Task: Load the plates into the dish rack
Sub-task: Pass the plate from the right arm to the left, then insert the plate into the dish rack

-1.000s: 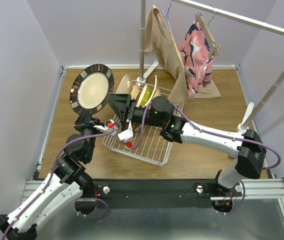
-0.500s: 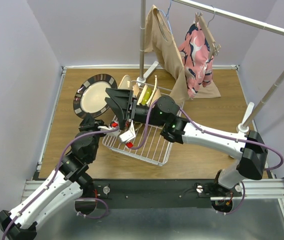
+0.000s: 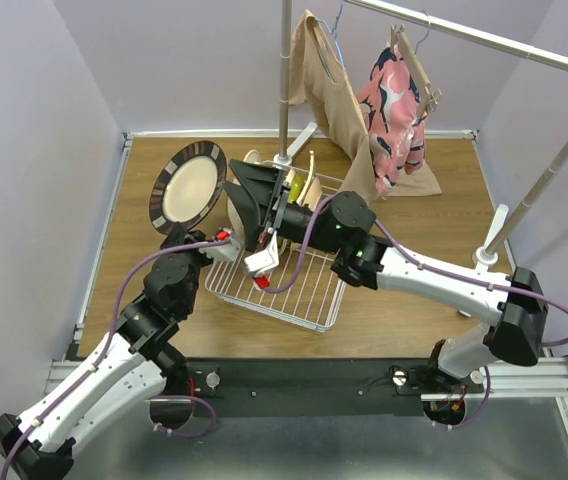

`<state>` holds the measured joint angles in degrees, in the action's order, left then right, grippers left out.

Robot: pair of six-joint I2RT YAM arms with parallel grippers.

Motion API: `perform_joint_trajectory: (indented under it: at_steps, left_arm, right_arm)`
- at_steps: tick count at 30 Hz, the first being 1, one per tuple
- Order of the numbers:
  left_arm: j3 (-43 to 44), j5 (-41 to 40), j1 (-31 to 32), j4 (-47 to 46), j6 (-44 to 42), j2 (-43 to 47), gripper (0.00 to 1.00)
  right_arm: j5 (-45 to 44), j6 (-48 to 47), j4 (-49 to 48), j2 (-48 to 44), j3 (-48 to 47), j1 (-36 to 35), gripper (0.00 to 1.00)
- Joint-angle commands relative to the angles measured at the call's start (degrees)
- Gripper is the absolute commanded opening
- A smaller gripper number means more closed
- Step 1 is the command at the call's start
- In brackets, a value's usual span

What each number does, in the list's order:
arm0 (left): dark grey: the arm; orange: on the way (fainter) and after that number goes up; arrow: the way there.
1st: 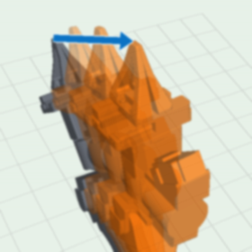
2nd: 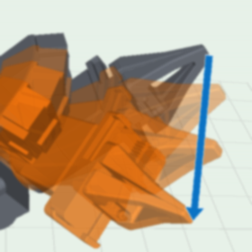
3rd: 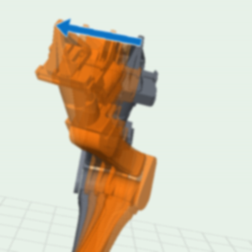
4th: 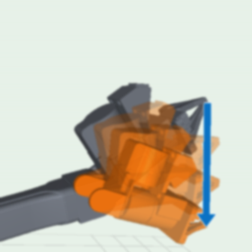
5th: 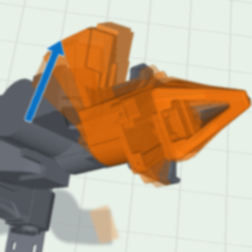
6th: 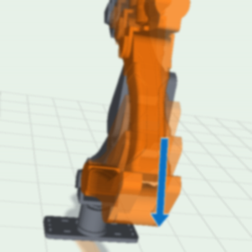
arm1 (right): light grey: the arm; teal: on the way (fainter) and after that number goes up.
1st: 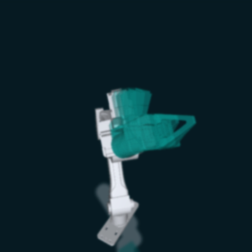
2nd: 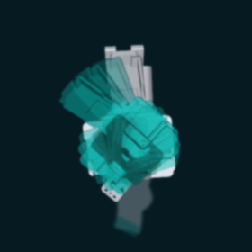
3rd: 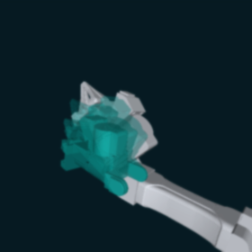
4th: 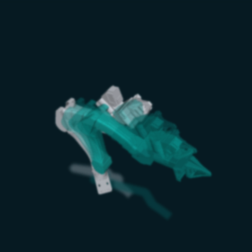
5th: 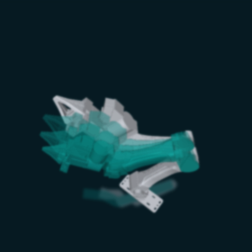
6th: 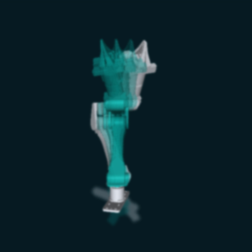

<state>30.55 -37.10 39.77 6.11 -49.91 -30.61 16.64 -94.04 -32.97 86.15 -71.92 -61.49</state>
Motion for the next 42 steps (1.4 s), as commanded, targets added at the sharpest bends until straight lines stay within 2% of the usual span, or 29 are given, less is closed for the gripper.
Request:
perform_joint_trajectory:
  at_steps: [1, 6, 9, 14, 22, 28, 36, 42]
  left_arm:
    - [4.9, -2.0, 0.1, -9.0, 1.8, 0.6, 0.00]
    - [6.5, -2.0, 0.1, -8.2, 0.3, 1.2, 0.00]
    - [8.2, -1.4, 0.1, -7.1, 0.8, 1.3, 0.00]
    - [12.7, 0.1, 0.1, -4.6, 7.2, -0.8, 0.00]
    - [24.4, 2.9, 0.0, -2.9, 15.6, -6.4, 0.00]
    - [32.8, 7.0, 0.1, -1.5, 24.7, -10.2, 0.00]
    - [38.9, 11.1, 0.1, -0.9, 37.0, -11.8, 0.00]
    - [39.0, 6.5, 0.0, 4.3, 43.8, -12.9, 0.00]
  right_arm:
    - [-6.4, 2.2, -1.4, -3.0, 1.9, -0.4, 0.84]
    - [-9.8, 2.9, 0.4, -4.0, 2.7, -0.1, 0.85]
    - [-13.0, 6.8, 2.6, -4.5, 1.0, 0.1, 0.85]
    - [-19.6, 19.8, 10.3, -5.8, -4.5, 0.8, 0.85]
    - [-29.0, 38.6, 14.5, -8.3, -8.8, 4.2, 0.87]
    - [-31.8, 45.4, 16.0, -10.0, -10.0, 6.0, 0.87]
    - [-31.9, 49.6, 17.8, -10.9, -9.6, 8.2, 0.87]
    - [-31.6, 50.9, 17.9, -11.5, -9.0, 8.8, 0.87]
